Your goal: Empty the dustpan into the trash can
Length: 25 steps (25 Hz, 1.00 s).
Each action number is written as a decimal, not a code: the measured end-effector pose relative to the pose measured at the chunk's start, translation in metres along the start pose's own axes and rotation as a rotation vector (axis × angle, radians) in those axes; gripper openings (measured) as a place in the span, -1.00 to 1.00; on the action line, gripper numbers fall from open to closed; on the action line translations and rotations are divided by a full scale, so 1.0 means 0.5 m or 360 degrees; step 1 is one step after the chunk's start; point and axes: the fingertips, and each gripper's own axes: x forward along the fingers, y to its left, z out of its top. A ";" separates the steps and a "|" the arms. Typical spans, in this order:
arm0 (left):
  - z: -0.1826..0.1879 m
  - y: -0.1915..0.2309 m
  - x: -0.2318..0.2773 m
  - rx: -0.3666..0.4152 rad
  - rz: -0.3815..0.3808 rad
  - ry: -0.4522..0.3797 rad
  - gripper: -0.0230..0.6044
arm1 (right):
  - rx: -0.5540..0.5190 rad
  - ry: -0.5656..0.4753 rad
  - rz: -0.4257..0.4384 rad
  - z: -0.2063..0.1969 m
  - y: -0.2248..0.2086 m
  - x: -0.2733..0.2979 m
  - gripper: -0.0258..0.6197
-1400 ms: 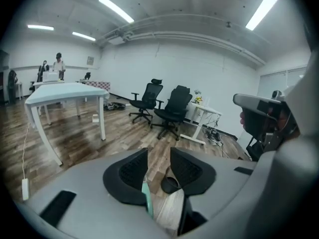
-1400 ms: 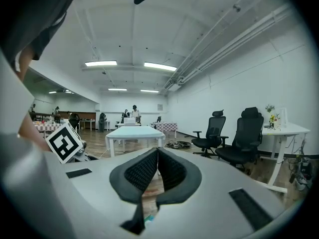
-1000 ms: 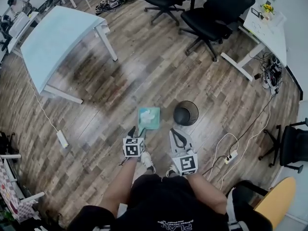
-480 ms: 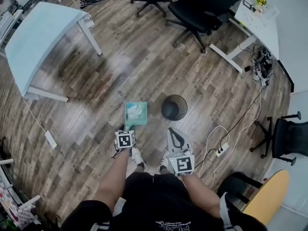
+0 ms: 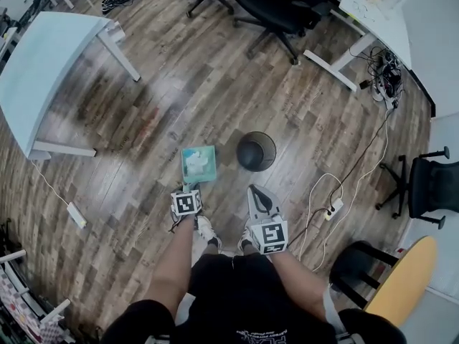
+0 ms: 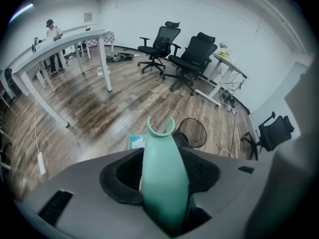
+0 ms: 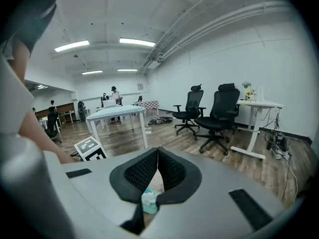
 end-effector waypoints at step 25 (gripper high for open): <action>-0.028 0.029 0.003 0.0235 0.0192 0.0112 -0.55 | 0.0004 0.0083 -0.0201 -0.069 -0.050 -0.099 -0.85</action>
